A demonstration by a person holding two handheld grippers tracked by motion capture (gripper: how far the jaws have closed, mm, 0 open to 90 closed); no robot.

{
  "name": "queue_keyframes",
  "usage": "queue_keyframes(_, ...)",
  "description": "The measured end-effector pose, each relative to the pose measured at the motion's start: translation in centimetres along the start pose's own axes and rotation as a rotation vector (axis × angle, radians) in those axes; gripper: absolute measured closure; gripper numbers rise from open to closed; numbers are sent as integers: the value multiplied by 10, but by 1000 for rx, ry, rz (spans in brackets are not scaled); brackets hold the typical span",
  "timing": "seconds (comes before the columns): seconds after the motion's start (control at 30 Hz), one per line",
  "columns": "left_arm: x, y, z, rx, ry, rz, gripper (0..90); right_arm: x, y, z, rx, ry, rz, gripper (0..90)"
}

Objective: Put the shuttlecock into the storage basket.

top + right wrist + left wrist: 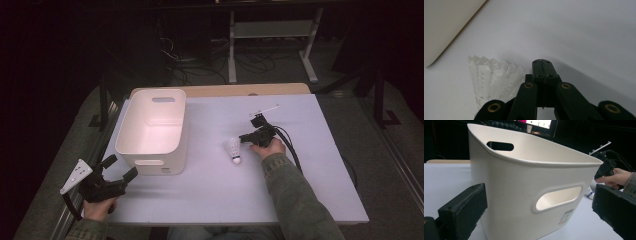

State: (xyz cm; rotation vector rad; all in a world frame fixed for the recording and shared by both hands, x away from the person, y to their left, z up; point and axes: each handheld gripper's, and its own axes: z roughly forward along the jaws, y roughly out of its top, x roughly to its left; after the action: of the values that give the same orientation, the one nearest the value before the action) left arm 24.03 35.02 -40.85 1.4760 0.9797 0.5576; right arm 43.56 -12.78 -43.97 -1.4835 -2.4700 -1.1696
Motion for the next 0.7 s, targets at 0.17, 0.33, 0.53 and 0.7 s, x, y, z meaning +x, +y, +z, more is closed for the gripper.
queue_keyframes(0.17, 0, 0, 0, -1, 0, 0, 0, 4, 1, 4, -1, 9, -5, 886)
queue_keyframes(0.33, 0, 0, 0, 1, -1, 2, 0, 11, 0, 7, 5, 29, -12, 886)
queue_keyframes(0.53, 0, 0, 1, -5, -5, -11, 0, 19, 2, 9, 7, 49, -37, 885)
queue_keyframes(0.7, 0, 0, 1, -1, -3, -4, 0, 27, 2, 13, 13, 67, -55, 885)
